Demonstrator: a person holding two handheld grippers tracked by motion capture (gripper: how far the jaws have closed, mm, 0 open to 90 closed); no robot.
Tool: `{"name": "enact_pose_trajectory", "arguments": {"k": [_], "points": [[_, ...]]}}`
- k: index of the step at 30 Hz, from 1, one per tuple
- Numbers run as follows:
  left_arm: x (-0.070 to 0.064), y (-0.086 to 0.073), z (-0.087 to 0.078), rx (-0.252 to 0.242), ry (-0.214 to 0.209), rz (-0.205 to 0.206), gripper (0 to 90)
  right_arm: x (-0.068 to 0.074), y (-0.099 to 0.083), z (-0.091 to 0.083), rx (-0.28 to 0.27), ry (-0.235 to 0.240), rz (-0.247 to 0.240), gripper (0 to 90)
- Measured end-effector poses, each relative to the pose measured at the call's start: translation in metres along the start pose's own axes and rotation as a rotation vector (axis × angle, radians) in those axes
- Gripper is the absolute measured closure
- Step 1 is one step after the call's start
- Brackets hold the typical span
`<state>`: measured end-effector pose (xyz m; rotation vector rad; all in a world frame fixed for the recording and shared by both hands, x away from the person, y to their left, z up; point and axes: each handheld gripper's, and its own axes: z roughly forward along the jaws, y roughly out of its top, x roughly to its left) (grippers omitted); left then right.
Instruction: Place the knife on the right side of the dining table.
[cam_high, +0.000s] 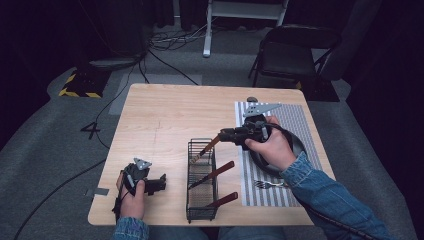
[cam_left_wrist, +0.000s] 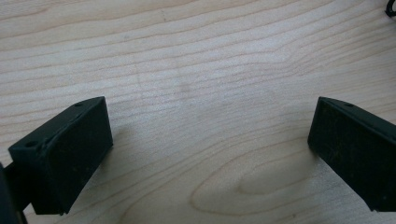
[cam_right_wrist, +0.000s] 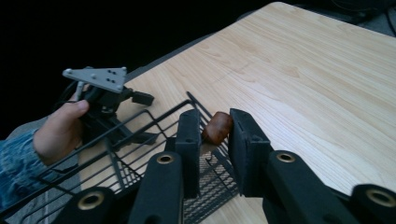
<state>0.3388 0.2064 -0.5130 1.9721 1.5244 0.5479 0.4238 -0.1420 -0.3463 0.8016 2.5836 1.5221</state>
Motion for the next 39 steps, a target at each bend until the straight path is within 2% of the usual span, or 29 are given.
{"name": "enact_pose_trajectory", "arguments": {"k": [2,5,9,11,20,29,39], "points": [[0.0,0.0,0.0,0.0,0.0,0.0,0.0,0.004,0.002,-0.001,-0.004,0.017,-0.007,80.3],[0.0,0.0,0.0,0.0,0.0,-0.001,0.0,0.008,0.004,-0.001,0.007,0.018,-0.024,80.4],[0.0,0.0,0.0,0.0,-0.001,-0.001,0.0,0.01,0.006,-0.001,0.01,0.022,-0.016,81.4],[0.0,0.0,0.0,0.0,0.0,-0.001,0.0,0.012,0.009,-0.004,0.007,-0.007,-0.046,81.4],[0.0,0.0,0.0,0.0,-0.001,0.0,0.0,0.017,0.033,-0.02,-0.008,-0.043,-0.068,81.5],[0.0,0.0,0.0,0.001,-0.001,0.0,0.0,0.013,0.049,-0.045,-0.045,-0.033,-0.012,81.5],[0.0,0.0,0.0,0.0,0.0,-0.001,0.0,0.003,0.066,-0.089,-0.096,-0.044,0.039,81.5]]}}
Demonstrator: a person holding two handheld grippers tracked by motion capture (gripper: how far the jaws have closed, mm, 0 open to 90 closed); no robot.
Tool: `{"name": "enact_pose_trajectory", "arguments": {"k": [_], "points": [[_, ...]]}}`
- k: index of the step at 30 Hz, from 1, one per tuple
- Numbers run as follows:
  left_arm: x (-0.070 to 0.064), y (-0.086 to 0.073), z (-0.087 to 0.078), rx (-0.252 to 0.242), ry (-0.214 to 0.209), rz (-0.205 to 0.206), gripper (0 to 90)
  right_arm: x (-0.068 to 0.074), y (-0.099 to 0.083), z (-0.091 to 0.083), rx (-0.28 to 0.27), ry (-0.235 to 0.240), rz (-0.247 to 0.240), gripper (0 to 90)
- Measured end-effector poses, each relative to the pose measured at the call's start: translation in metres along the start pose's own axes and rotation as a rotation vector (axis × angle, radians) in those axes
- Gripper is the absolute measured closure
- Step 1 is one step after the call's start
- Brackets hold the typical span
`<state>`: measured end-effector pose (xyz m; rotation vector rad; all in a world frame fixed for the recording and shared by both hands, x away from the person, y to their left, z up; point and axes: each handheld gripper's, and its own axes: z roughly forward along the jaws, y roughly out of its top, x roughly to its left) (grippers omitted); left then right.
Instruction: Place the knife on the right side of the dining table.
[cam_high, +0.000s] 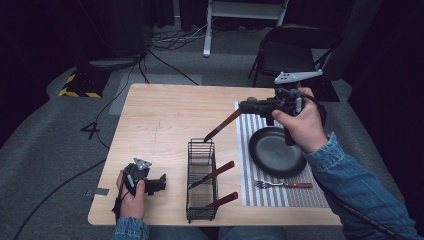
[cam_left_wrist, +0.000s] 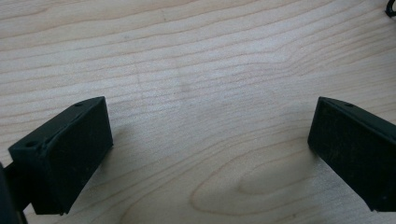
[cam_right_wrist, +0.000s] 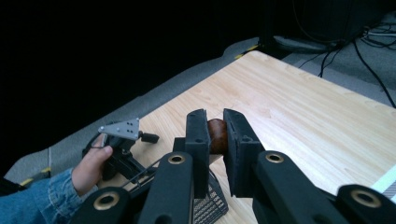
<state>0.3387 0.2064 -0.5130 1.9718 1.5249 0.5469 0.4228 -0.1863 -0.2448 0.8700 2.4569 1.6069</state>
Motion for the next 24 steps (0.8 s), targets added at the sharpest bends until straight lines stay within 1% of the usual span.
{"name": "enact_pose_trajectory", "arguments": {"k": [4,6,9,12,19,24], "points": [[0.0,0.0,0.0,0.0,-0.001,0.001,0.0,-0.004,0.004,-0.015,-0.026,-0.004,0.015,81.5],[0.0,0.0,0.0,0.0,-0.001,0.002,0.0,-0.007,0.005,-0.022,-0.041,-0.013,0.022,81.5],[0.0,0.0,0.0,0.001,-0.002,0.004,0.0,-0.013,0.006,-0.033,-0.061,-0.036,0.034,81.5],[0.0,0.0,0.0,0.001,-0.002,0.004,0.0,-0.021,0.006,-0.042,-0.079,-0.071,0.048,81.5],[0.0,0.0,0.0,0.001,-0.001,0.004,0.0,-0.048,0.002,-0.049,-0.097,-0.156,0.094,81.5],[0.0,0.0,0.0,0.0,-0.002,0.004,0.0,-0.072,0.0,-0.05,-0.104,-0.233,0.125,81.5]]}}
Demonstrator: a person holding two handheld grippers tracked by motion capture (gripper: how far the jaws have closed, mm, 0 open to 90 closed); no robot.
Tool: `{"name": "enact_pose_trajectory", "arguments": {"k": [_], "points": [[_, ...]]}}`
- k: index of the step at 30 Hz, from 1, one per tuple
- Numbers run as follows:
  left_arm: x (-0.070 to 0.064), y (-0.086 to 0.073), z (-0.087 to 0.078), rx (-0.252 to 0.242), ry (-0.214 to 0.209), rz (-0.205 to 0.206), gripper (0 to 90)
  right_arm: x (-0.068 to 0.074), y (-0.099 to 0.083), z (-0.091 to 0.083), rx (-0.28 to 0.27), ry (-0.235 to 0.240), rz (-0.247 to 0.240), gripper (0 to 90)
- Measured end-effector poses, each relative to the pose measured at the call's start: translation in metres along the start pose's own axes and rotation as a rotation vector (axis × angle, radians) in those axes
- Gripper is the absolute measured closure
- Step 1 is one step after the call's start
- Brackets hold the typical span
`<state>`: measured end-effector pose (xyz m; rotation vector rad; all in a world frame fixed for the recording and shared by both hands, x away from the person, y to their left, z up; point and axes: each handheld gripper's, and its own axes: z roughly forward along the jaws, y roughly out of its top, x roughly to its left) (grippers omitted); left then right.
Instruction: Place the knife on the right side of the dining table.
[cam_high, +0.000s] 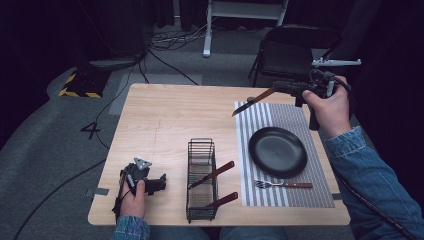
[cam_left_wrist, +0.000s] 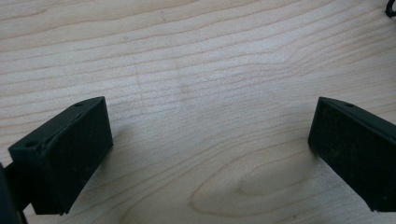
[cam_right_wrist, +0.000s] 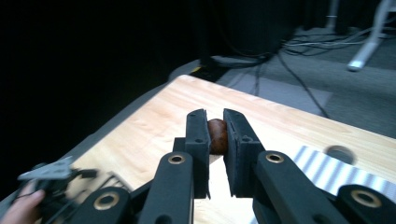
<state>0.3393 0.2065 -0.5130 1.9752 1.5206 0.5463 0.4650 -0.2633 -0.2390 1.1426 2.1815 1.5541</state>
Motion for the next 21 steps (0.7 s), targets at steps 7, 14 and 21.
{"name": "enact_pose_trajectory", "arguments": {"k": [7,14,21], "points": [[0.0,0.0,0.0,-0.001,0.001,0.001,0.0,-0.038,-0.005,0.013,0.005,-0.098,0.061,81.5],[0.0,0.001,0.0,0.0,0.0,0.002,0.0,-0.067,-0.012,0.03,0.031,-0.174,0.097,81.5],[0.0,0.001,0.001,-0.001,0.001,0.001,0.0,-0.09,-0.026,0.049,0.074,-0.227,0.131,81.5]]}}
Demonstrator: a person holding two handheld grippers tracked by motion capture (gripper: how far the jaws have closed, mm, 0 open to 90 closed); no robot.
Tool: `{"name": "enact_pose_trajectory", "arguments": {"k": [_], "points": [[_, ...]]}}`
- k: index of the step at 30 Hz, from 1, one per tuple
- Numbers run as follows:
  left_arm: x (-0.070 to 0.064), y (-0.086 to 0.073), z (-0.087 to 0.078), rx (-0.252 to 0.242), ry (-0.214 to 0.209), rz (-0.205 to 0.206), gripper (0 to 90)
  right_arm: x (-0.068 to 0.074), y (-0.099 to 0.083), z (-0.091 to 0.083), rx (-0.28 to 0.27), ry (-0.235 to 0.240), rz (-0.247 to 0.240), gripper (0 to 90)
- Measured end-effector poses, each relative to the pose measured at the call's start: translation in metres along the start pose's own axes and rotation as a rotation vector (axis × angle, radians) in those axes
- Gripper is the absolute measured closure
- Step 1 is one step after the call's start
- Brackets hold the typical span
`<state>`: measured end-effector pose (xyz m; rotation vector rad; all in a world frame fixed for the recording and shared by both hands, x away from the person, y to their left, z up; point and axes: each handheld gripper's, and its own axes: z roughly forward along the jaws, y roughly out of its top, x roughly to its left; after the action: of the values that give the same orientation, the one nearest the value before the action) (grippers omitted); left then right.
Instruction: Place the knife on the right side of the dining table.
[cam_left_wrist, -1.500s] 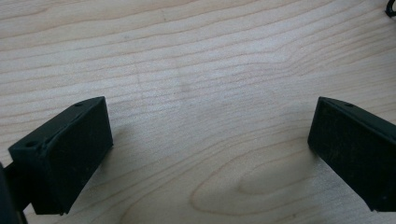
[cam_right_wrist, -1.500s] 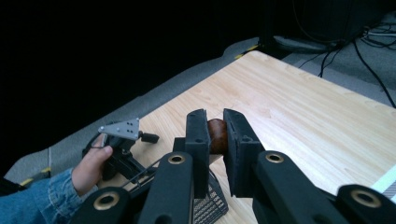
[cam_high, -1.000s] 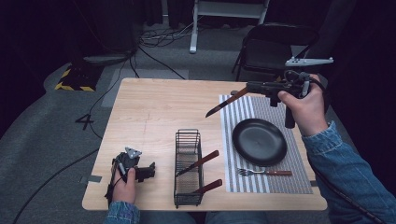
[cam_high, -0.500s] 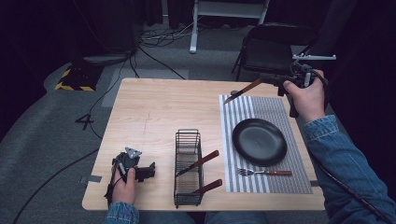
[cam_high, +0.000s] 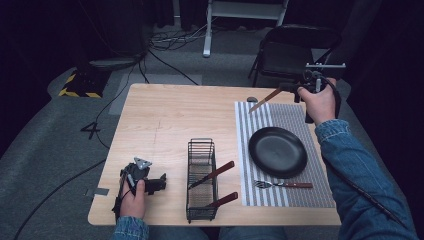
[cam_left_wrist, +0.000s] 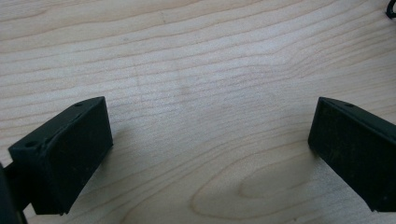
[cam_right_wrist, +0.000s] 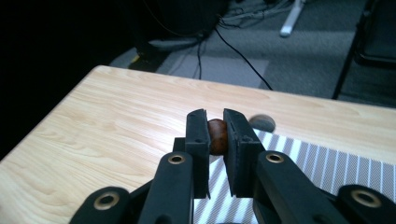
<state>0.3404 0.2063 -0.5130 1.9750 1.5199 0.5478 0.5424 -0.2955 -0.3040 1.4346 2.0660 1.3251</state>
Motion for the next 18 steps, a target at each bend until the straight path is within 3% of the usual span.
{"name": "enact_pose_trajectory", "arguments": {"k": [8,18], "points": [[0.0,0.0,0.0,0.0,0.0,0.0,0.0,-0.013,-0.013,0.021,0.044,-0.037,0.028,81.4],[0.0,0.0,0.0,0.0,0.0,0.0,0.0,-0.02,-0.022,0.031,0.058,-0.057,0.054,81.3]]}}
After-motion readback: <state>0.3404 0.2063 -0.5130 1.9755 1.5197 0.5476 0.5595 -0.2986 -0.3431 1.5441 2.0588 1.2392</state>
